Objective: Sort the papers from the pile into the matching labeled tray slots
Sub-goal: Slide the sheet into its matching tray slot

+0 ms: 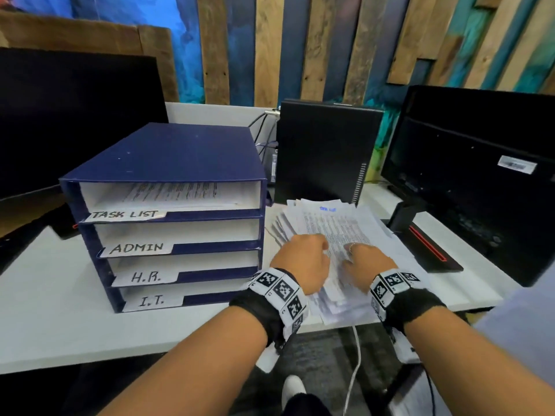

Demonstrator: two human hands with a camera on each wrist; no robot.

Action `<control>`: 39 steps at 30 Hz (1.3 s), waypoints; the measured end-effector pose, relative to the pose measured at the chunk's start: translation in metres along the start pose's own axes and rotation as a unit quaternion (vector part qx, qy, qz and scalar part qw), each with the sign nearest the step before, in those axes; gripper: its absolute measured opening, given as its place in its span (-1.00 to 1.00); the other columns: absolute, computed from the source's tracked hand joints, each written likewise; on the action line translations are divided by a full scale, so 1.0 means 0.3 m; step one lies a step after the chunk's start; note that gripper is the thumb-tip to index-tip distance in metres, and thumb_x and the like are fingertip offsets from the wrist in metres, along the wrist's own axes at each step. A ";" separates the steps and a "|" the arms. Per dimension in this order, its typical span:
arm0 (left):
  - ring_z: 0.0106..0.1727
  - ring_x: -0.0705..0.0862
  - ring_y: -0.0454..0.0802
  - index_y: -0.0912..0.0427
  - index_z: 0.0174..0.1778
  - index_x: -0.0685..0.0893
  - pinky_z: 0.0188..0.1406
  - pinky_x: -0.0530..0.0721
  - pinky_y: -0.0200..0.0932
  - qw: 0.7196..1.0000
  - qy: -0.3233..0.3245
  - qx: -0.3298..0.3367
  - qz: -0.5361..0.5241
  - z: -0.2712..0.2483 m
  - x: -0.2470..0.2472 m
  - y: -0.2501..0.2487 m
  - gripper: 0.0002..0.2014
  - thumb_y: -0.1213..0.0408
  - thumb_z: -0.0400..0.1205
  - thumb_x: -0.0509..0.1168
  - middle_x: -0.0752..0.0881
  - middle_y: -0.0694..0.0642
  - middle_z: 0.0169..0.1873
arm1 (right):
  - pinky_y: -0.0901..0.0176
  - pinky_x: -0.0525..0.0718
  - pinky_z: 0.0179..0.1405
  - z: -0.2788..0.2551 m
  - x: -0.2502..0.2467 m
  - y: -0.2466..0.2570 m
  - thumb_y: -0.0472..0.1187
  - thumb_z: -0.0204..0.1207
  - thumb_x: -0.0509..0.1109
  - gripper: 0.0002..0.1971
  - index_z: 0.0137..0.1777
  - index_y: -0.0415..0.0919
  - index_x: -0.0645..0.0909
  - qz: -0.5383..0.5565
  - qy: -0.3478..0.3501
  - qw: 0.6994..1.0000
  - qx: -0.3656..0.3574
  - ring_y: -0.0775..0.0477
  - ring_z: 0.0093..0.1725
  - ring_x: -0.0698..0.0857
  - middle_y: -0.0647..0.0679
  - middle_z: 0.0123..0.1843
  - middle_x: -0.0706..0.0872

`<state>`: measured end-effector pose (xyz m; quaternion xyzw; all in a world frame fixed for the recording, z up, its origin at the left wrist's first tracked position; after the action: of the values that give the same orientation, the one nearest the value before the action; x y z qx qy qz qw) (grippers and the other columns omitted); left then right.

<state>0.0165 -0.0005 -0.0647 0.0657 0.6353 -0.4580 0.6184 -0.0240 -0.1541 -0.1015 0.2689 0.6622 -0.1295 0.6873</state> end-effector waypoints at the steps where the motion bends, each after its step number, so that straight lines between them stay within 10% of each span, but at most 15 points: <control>1: 0.22 0.68 0.18 0.14 0.37 0.61 0.23 0.67 0.06 1.000 0.021 -0.010 -0.006 0.023 0.038 0.005 -0.64 0.27 0.67 0.14 0.71 0.18 0.23 | -0.03 0.65 0.29 0.005 0.011 -0.021 0.00 0.65 0.23 -0.61 0.44 -0.02 0.58 -0.019 0.011 1.000 0.004 -0.21 0.29 0.69 -0.09 0.40 0.69; 11: 0.31 0.56 0.23 0.19 0.21 0.53 0.40 0.45 0.07 0.981 0.088 -0.172 0.017 0.268 0.227 0.112 -0.70 0.21 0.59 0.15 0.65 0.17 0.19 | -0.01 0.69 0.24 0.110 0.007 -0.161 0.20 0.61 0.33 -0.55 0.36 -0.03 0.66 -0.022 0.033 0.999 -0.013 -0.09 0.21 0.70 -0.02 0.28 0.71; 21: 0.39 0.56 0.19 0.36 0.47 0.38 0.35 0.57 -0.10 0.951 0.004 -0.304 -0.053 0.376 0.198 0.219 -0.49 0.25 0.66 0.34 0.50 0.29 0.39 | 0.08 0.67 0.25 0.151 0.020 -0.195 0.31 0.36 0.56 -0.47 0.28 0.12 0.69 0.023 0.051 0.998 -0.035 0.07 0.14 0.68 0.15 0.21 0.69; 26: -0.27 0.67 0.01 0.27 0.05 0.72 -0.30 0.63 -0.22 0.952 -0.017 -0.280 -0.120 0.360 0.179 0.249 -0.80 0.25 0.59 0.40 0.75 0.11 -0.15 | -0.22 0.60 0.40 0.160 0.031 -0.219 0.35 0.19 0.63 -0.30 0.34 0.25 0.55 0.053 0.075 0.996 -0.011 -0.04 0.39 0.58 0.12 0.36 0.60; 32: -0.25 0.64 -0.02 0.10 -0.21 0.64 -0.24 0.53 -0.27 0.960 -0.125 -0.194 -0.158 0.298 0.115 0.163 -0.82 0.39 0.68 0.26 0.68 0.02 -0.25 | -0.24 0.57 0.47 0.190 -0.024 -0.262 0.24 0.33 0.62 0.00 0.69 -0.10 0.26 0.116 0.018 0.991 0.062 -0.25 0.54 0.48 -0.09 0.65 0.34; 36: -0.26 0.64 -0.09 0.18 -0.13 0.58 -0.36 0.57 -0.30 0.933 -0.183 -0.160 -0.266 0.268 0.073 0.128 -0.89 0.36 0.72 0.25 0.68 0.02 -0.21 | -0.19 0.53 0.49 0.187 -0.056 -0.291 0.06 0.39 0.65 -0.04 0.65 -0.24 0.19 0.217 -0.008 0.974 0.070 -0.27 0.49 0.54 -0.18 0.54 0.50; 39: -0.10 0.73 0.03 0.20 -0.03 0.58 -0.07 0.74 -0.07 0.905 -0.216 -0.141 -0.340 0.240 0.045 0.107 -0.90 0.25 0.74 0.24 0.74 0.06 -0.12 | -0.26 0.60 0.42 0.165 -0.114 -0.318 -0.12 0.48 0.61 -0.17 0.64 -0.23 0.23 0.367 -0.072 0.924 0.080 -0.25 0.39 0.66 -0.12 0.42 0.64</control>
<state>0.0866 -0.0364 -0.0788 -0.3422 0.5278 -0.5492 0.5501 -0.0365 -0.2652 -0.0880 0.5369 0.4538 0.0602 0.7086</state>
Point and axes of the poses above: each hand's wrist, its own z-axis towards the middle knuckle, its own x-axis out of the palm, y = z × x, the point moved 7 cm from there along z, towards the middle knuckle
